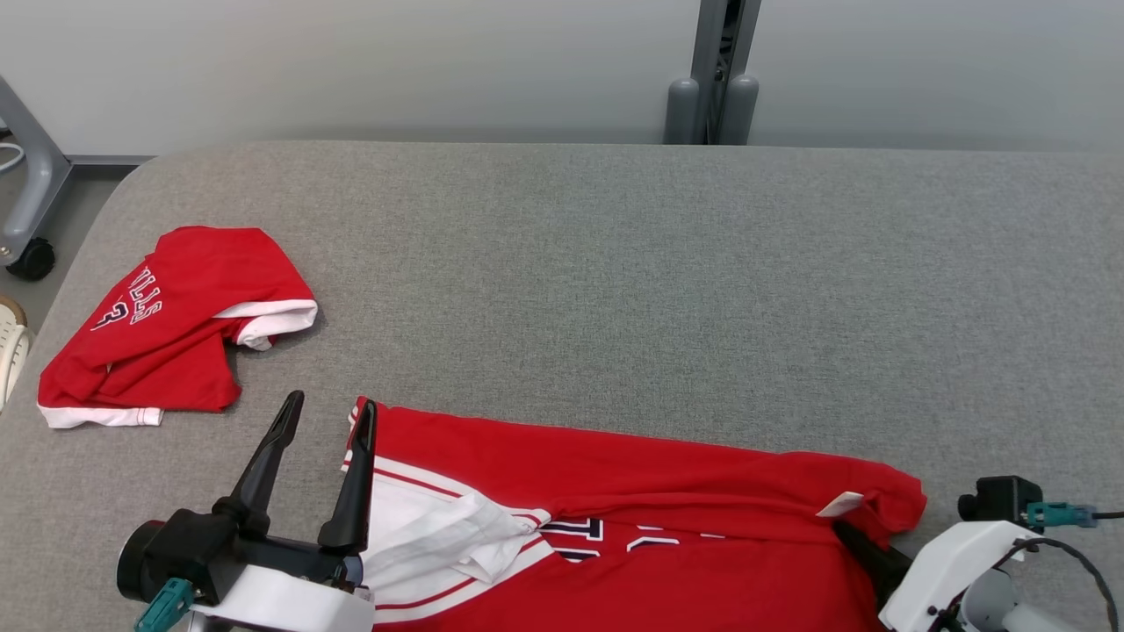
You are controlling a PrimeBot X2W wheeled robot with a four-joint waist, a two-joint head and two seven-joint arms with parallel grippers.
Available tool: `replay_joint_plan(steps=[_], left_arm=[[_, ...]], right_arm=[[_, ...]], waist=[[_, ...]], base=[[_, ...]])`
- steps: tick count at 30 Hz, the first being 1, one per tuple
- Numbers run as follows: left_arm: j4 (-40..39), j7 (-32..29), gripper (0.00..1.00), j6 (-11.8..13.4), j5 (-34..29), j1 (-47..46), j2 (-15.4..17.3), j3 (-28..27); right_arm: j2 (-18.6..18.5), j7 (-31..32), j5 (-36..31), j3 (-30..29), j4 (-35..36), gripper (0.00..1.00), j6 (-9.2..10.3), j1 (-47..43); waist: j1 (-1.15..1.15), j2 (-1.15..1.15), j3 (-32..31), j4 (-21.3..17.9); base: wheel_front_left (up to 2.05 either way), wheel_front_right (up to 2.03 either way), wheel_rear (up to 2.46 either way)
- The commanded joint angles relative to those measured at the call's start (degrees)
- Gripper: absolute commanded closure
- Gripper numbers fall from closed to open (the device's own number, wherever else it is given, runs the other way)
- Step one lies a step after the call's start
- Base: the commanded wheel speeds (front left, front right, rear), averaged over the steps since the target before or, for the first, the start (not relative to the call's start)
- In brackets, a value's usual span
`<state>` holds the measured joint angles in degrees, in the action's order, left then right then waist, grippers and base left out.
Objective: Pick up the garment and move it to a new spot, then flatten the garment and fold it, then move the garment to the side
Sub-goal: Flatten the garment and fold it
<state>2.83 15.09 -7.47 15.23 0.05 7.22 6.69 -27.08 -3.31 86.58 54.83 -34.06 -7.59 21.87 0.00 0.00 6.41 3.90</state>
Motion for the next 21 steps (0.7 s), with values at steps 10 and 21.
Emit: replay_joint_plan(steps=[10,21], left_arm=[[0.46,0.12,0.0,-0.03,0.28,0.11,-0.01,-0.06],[0.81,0.12,0.0,-0.03,0.41,1.1,-0.22,0.03]], right_arm=[[0.75,-0.99,-1.77,1.98,-4.27,1.0,0.36,0.99],[-2.04,-2.69,-3.0,1.65,-10.61,1.0,0.43,4.46]], waist=[[0.0,0.0,-0.68,-0.15],[0.0,0.0,-2.13,-0.33]], base=[[0.0,0.0,0.0],[0.0,0.0,0.0]])
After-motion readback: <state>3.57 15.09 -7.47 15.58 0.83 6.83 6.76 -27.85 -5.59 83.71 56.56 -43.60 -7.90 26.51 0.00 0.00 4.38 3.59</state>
